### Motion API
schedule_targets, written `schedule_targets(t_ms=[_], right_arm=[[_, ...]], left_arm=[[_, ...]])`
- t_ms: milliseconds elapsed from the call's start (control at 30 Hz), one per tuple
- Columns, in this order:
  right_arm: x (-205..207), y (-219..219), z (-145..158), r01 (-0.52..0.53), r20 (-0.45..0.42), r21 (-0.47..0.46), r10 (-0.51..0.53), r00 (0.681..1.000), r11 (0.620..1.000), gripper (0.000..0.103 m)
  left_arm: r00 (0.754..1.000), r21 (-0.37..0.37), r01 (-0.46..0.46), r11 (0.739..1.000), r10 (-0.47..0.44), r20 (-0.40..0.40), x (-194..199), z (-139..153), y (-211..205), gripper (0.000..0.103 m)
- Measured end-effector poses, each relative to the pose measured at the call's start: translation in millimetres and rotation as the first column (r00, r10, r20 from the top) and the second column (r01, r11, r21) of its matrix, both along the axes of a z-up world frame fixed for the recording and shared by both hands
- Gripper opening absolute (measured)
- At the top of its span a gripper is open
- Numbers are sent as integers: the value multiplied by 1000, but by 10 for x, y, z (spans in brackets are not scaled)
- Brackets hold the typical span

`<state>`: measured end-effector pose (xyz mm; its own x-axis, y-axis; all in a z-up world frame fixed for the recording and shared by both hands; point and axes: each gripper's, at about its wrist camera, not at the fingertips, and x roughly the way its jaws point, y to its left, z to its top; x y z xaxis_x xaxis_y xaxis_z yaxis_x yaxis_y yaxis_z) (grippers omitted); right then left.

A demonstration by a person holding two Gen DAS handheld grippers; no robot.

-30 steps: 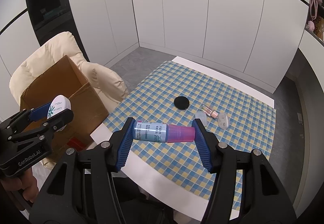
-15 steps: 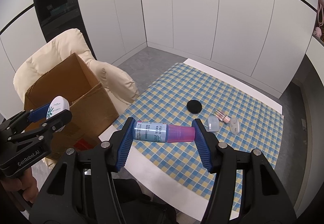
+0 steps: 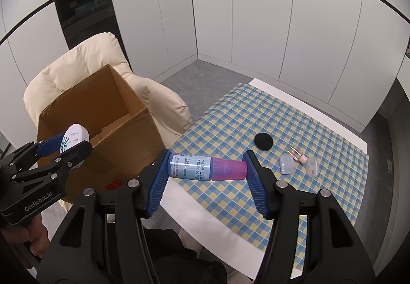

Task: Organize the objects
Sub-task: 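Carry the compact and spray bottle toward the cardboard box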

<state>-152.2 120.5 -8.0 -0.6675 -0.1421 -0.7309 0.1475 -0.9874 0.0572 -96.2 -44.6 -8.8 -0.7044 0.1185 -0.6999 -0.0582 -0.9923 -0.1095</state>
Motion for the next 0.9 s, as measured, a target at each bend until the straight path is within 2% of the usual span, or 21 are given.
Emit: schedule_targets(t_ms=[900], right_arm=[[-116, -667, 24, -117, -3, 5, 117, 993, 993, 60]], left_arm=[[992, -5, -126, 992, 126, 5, 243, 3, -549, 58]])
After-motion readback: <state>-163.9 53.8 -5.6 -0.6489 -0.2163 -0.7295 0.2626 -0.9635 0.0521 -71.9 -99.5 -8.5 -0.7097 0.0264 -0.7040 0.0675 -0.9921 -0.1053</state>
